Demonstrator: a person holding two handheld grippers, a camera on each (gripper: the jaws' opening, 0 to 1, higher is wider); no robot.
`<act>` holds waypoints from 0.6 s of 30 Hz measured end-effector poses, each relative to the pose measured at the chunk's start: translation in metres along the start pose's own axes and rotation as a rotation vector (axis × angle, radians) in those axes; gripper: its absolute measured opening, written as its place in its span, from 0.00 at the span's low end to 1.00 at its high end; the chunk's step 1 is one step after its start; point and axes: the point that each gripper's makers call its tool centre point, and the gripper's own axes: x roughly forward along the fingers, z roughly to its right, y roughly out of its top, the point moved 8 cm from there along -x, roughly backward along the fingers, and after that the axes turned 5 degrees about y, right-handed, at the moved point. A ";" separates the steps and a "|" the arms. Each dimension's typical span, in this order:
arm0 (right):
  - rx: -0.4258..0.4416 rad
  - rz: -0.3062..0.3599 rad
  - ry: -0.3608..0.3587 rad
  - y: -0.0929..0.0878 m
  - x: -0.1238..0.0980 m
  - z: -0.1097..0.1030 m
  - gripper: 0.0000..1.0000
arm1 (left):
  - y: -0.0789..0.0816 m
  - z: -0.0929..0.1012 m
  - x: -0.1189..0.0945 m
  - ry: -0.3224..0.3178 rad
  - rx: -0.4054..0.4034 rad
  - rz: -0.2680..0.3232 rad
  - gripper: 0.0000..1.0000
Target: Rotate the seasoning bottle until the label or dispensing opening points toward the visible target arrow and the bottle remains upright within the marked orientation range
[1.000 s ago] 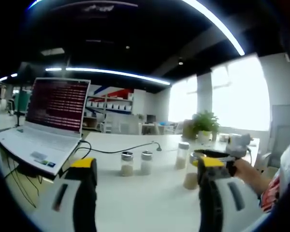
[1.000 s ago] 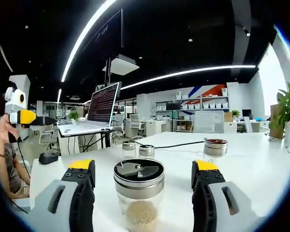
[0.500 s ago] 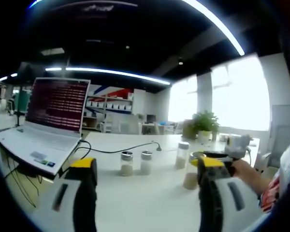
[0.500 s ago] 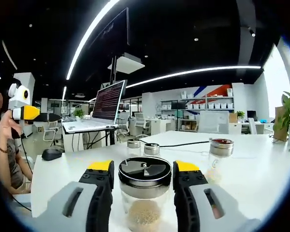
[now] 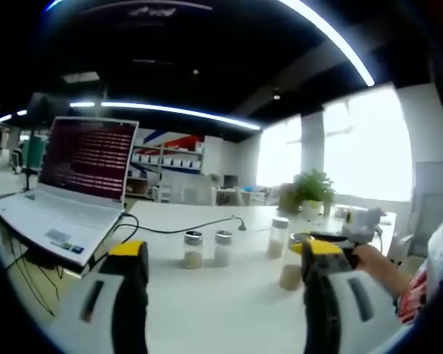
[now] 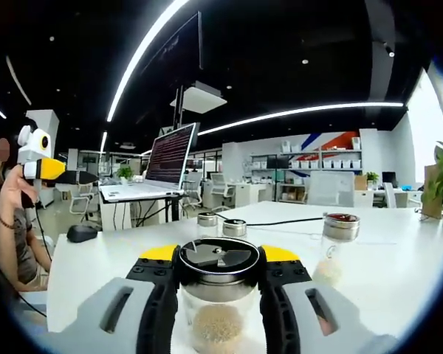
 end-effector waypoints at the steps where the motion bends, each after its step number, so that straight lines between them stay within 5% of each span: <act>1: -0.001 -0.001 0.003 0.000 0.000 0.000 0.41 | 0.000 0.000 0.000 0.001 0.000 -0.001 0.91; 18: -0.003 0.003 0.086 0.000 0.000 0.007 0.41 | 0.004 -0.002 -0.001 -0.010 -0.055 0.037 0.90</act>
